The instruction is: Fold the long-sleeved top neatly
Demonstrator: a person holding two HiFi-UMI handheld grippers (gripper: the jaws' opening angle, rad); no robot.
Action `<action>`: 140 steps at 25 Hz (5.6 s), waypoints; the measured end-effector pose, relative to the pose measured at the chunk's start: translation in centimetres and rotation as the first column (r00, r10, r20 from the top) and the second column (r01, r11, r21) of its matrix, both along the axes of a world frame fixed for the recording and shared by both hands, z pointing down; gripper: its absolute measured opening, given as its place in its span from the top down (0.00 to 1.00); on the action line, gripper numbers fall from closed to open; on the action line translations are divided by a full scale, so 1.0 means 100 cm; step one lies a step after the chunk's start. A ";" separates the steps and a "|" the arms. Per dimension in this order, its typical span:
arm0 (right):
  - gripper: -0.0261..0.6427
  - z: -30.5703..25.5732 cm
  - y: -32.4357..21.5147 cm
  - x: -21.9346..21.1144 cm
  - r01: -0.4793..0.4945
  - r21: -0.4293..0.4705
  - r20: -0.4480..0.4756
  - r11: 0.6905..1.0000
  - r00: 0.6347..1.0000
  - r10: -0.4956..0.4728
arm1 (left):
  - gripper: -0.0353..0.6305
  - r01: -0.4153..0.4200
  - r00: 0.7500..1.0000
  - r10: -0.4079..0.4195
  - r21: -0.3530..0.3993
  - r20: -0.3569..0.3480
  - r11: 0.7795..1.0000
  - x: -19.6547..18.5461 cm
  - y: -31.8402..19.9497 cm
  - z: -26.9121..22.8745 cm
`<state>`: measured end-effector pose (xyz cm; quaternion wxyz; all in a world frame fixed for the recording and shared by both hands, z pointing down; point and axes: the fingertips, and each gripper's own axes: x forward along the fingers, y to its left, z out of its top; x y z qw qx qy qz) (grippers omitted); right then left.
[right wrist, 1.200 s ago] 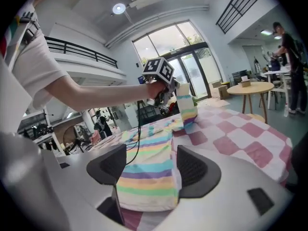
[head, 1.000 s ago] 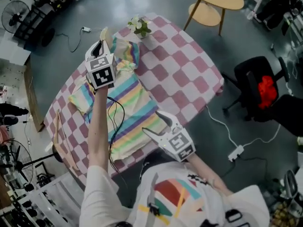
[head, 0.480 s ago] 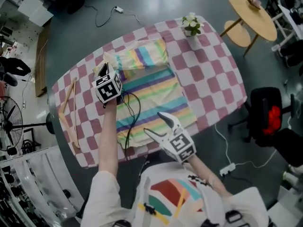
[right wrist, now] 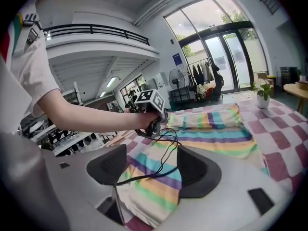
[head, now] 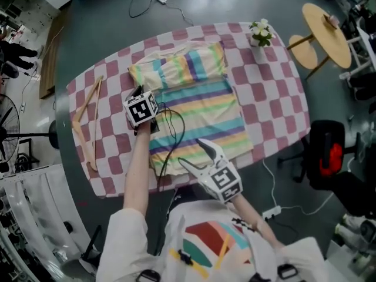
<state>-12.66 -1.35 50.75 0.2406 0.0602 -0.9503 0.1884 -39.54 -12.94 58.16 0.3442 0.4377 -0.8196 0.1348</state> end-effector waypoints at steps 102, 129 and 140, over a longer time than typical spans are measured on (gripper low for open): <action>0.94 0.061 -0.135 0.236 -0.032 0.405 -0.319 0.914 0.932 0.174 | 0.92 0.002 0.966 0.042 -0.170 0.253 0.985 0.185 0.291 -0.028; 0.94 -0.008 -0.415 -0.041 -0.136 0.493 -0.283 0.859 0.909 0.306 | 0.92 -0.026 0.960 0.060 -0.126 0.274 0.992 -0.118 -0.014 -0.071; 0.94 0.078 -0.457 -0.095 -0.086 0.422 -0.442 0.903 0.850 0.288 | 0.92 -0.011 0.991 0.032 -0.162 0.130 0.987 -0.158 -0.047 0.033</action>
